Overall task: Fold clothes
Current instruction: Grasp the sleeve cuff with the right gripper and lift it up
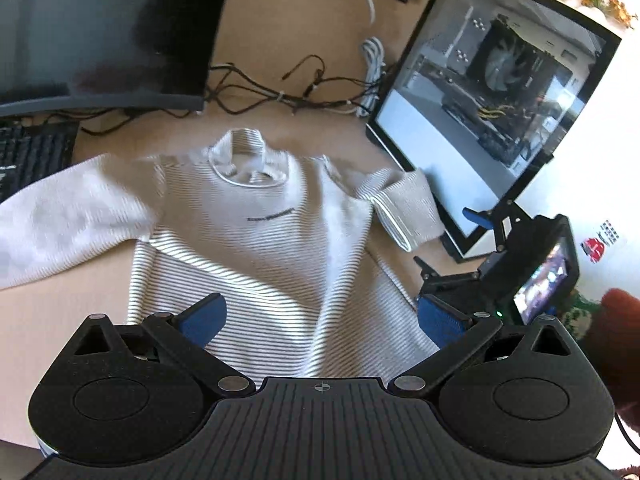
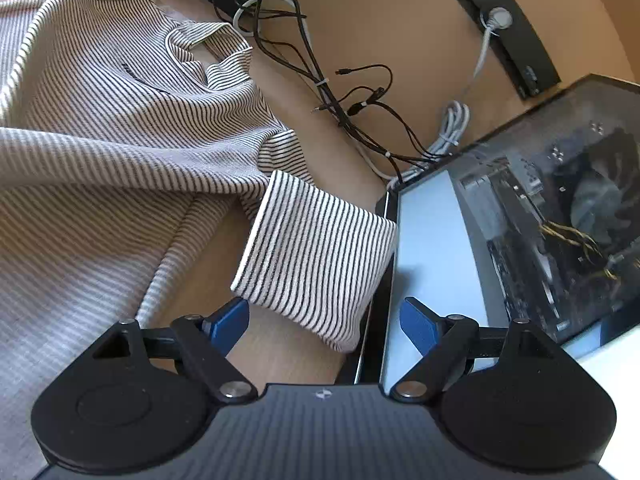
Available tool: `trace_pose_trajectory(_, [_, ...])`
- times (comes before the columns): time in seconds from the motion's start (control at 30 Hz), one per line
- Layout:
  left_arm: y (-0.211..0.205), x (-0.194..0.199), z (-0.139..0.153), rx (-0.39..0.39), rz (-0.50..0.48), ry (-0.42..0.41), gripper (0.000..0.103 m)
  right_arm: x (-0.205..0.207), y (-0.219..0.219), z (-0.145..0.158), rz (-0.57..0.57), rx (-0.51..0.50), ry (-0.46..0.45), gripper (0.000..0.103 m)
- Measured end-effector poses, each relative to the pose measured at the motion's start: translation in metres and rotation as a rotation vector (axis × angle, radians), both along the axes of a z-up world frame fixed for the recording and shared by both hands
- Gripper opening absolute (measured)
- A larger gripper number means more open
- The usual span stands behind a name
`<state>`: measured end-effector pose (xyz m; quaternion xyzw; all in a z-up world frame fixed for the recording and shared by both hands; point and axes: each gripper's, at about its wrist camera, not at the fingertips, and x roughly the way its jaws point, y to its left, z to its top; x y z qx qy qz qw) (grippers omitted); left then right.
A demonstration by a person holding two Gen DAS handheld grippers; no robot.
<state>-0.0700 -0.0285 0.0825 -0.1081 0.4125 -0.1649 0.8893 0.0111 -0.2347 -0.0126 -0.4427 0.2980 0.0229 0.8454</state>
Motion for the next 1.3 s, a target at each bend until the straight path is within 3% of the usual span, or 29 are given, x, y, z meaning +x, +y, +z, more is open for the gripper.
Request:
trace_pose_trajectory(0.03, [0.003, 0.000, 0.000, -0.002, 0.011, 0.003, 0.103, 0.002, 0.001, 0.000, 0.009, -0.001, -0.007, 0.079])
trace_pose_trajectory(0.1, [0.010, 0.001, -0.001, -0.008, 0.035, 0.011, 0.103, 0.007, 0.004, 0.000, 0.028, -0.002, -0.020, 0.057])
trace_pose_trajectory(0.13, [0.013, 0.001, -0.002, -0.010, 0.045, 0.016, 0.103, 0.011, 0.005, 0.000, 0.031, 0.007, -0.015, 0.053])
trace_pose_trajectory(0.17, [0.015, 0.002, -0.003, -0.012, 0.054, 0.021, 0.103, 0.015, 0.005, 0.001, 0.028, 0.025, -0.002, 0.042])
trace_pose_trajectory(0.2, [0.017, 0.003, -0.004, -0.014, 0.062, 0.025, 0.103, 0.020, 0.005, 0.001, 0.025, 0.043, 0.011, 0.023])
trace_pose_trajectory(0.27, [0.019, 0.005, -0.005, -0.018, 0.073, 0.032, 0.103, 0.030, -0.001, 0.012, -0.016, 0.117, 0.007, 0.007])
trace_pose_trajectory(0.47, [0.012, 0.009, -0.005, -0.024, 0.059, 0.029, 0.103, 0.046, -0.054, 0.121, -0.246, 0.600, -0.174, 0.007])
trace_pose_trajectory(0.63, [0.005, 0.012, -0.005, -0.024, 0.045, 0.026, 0.103, 0.043, -0.073, 0.184, -0.246, 0.864, -0.226, 0.007])
trace_pose_trajectory(0.9, [-0.007, 0.017, -0.004, -0.025, 0.023, 0.022, 0.103, 0.044, -0.034, 0.204, -0.083, 0.938, -0.196, 0.007])
trace_pose_trajectory(1.3, [0.008, 0.017, -0.005, -0.035, 0.113, 0.032, 0.103, 0.082, 0.038, 0.176, 0.073, 0.917, -0.052, 0.007])
